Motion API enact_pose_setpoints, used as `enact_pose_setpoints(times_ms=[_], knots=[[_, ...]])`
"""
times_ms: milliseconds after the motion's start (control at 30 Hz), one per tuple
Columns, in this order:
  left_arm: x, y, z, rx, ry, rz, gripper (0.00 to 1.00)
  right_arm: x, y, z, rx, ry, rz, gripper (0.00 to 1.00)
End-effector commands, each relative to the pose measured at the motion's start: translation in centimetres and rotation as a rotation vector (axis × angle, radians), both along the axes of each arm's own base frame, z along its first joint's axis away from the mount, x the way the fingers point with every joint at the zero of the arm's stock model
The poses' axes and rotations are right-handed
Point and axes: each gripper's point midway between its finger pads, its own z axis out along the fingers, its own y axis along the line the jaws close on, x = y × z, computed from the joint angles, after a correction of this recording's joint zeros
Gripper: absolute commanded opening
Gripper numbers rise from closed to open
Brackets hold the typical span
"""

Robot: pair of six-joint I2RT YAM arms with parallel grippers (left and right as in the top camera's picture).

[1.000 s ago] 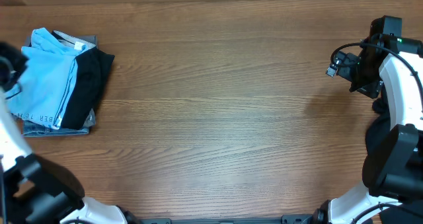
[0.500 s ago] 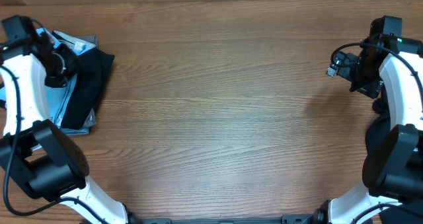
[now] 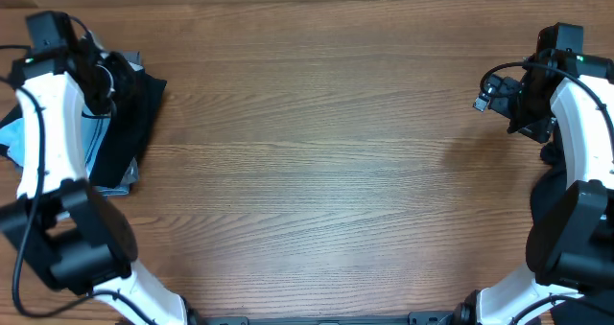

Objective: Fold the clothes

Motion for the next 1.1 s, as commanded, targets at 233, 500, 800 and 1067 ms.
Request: enact_pose_setpoints(times_ms=[233, 500, 800, 1067], knots=[[-1.4, 8.4, 4.8, 0.164, -0.09, 0.227, 0.04, 0.3, -0.1, 0.7, -0.014, -0.02, -0.001, 1.0], [-2.4, 10.7, -1.3, 0.154, 0.074, 0.275, 0.04, 0.3, -0.1, 0.7, -0.014, -0.02, -0.001, 1.0], [-2.4, 4.9, -2.6, -0.091, 0.079, 0.101, 0.04, 0.3, -0.1, 0.7, -0.014, -0.02, -0.002, 1.0], [-4.5, 3.4, -9.3, -0.097, 0.241, 0.034, 0.04, 0.3, -0.1, 0.7, -0.014, -0.02, -0.002, 1.0]])
